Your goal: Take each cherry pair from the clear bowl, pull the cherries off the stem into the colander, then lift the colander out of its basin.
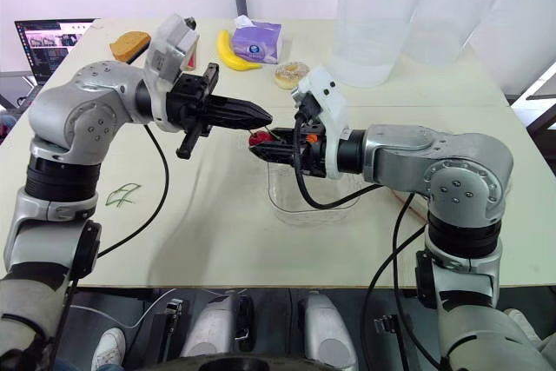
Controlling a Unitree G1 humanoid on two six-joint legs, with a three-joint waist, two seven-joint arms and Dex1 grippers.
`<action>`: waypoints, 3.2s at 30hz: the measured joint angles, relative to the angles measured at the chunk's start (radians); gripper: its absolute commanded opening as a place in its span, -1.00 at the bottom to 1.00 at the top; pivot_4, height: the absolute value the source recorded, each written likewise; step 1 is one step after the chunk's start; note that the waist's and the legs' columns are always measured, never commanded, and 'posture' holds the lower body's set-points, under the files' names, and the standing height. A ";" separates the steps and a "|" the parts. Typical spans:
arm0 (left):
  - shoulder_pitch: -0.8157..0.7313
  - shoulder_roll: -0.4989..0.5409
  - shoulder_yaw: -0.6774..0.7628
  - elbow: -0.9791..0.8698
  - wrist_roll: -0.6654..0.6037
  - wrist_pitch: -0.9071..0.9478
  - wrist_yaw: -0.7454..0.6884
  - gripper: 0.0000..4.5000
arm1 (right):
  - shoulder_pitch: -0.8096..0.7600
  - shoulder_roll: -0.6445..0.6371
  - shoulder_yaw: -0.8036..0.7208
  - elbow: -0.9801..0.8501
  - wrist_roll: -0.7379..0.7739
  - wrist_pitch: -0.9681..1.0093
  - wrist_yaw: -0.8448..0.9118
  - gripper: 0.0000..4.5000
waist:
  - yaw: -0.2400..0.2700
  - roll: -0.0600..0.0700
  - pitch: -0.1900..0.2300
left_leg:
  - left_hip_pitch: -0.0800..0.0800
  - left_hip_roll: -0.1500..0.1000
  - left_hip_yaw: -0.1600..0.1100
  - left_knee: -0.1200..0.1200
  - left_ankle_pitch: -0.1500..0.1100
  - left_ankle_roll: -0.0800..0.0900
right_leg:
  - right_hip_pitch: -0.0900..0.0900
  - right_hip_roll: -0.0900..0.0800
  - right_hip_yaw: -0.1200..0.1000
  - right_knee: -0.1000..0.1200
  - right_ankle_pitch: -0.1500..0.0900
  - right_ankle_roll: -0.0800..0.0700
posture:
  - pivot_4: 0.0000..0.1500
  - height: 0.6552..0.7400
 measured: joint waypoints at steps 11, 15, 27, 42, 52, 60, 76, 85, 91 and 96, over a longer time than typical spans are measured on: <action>0.000 0.000 0.000 -0.001 -0.001 0.001 0.025 -1.00 | 0.048 -0.056 0.044 -0.025 -0.001 0.000 0.003 -0.86 | 0.002 0.000 0.000 | 0.000 0.000 0.000 0.000 0.000 0.000 | 0.000 0.000 0.000 0.000 0.000 0.000 | 1.00 1.00; 0.000 0.001 0.000 -0.001 -0.001 0.001 0.029 -1.00 | 0.114 -0.089 0.077 -0.036 -0.019 -0.004 0.015 -0.86 | 0.001 0.000 0.000 | 0.000 0.000 0.000 0.000 0.000 0.000 | 0.000 0.000 0.000 0.000 0.000 0.000 | 1.00 1.00; 0.010 0.009 0.006 -0.008 -0.007 0.016 0.041 -1.00 | 0.341 -0.392 -0.345 -0.040 0.056 -0.010 0.016 -0.86 | 0.013 0.000 0.000 | -0.001 -0.001 0.000 0.000 -0.001 0.002 | 0.002 -0.002 0.000 -0.004 0.000 0.000 | 1.00 1.00; 0.037 -0.002 0.009 -0.037 -0.024 0.024 0.062 -1.00 | 0.740 -0.451 -0.561 -0.035 -0.223 -0.122 0.028 0.67 | -0.015 0.000 0.000 | 0.002 0.000 0.000 -0.001 0.000 -0.001 | 0.003 0.001 0.001 -0.001 0.000 0.001 | 1.00 1.00; 0.041 0.017 0.009 -0.019 -0.019 0.015 0.037 -1.00 | 0.618 -0.453 -0.686 -0.099 -0.047 -0.151 0.098 0.99 | 0.000 0.000 0.000 | 0.002 0.000 0.000 -0.001 0.000 -0.001 | 0.003 0.002 0.001 -0.001 0.000 0.001 | 1.00 1.00; 0.135 0.106 0.021 -0.079 -0.014 0.019 0.026 -1.00 | 0.731 -0.382 -0.633 -0.344 0.179 -0.353 0.282 0.99 | 0.006 -0.001 0.000 | 0.001 -0.001 -0.001 0.000 0.000 0.001 | 0.004 0.000 0.000 -0.002 0.000 0.002 | 1.00 1.00; 0.651 0.299 0.347 -0.061 0.096 -0.061 0.296 -1.00 | 0.823 -0.390 -0.465 -0.333 0.066 -0.562 0.356 0.99 | -0.005 -0.001 0.000 | 0.004 0.001 0.000 -0.001 0.000 0.000 | 0.005 -0.001 0.000 -0.002 0.001 0.002 | 1.00 1.00; 0.751 0.354 0.401 0.208 0.228 -0.352 0.247 -0.38 | 0.783 -0.390 -0.380 -0.294 0.048 -0.611 0.369 1.00 | 0.023 -0.003 0.000 | 0.004 0.000 0.000 -0.001 -0.002 0.004 | 0.008 -0.006 -0.003 -0.008 0.002 0.002 | 1.00 1.00; 0.735 0.328 0.385 0.207 0.227 -0.352 0.219 0.98 | 0.776 -0.392 -0.377 -0.279 0.059 -0.618 0.361 1.00 | 0.016 -0.003 0.000 | 0.004 0.000 -0.001 -0.001 -0.002 0.004 | 0.009 -0.006 -0.004 -0.008 0.002 0.002 | 1.00 1.00; 0.708 0.338 0.383 0.176 0.210 -0.319 0.181 1.00 | 0.798 -0.403 -0.401 -0.279 0.080 -0.618 0.356 1.00 | 0.004 -0.004 0.000 | 0.004 0.000 -0.001 -0.001 -0.002 0.004 | 0.009 -0.006 -0.004 -0.008 0.002 0.002 | 1.00 1.00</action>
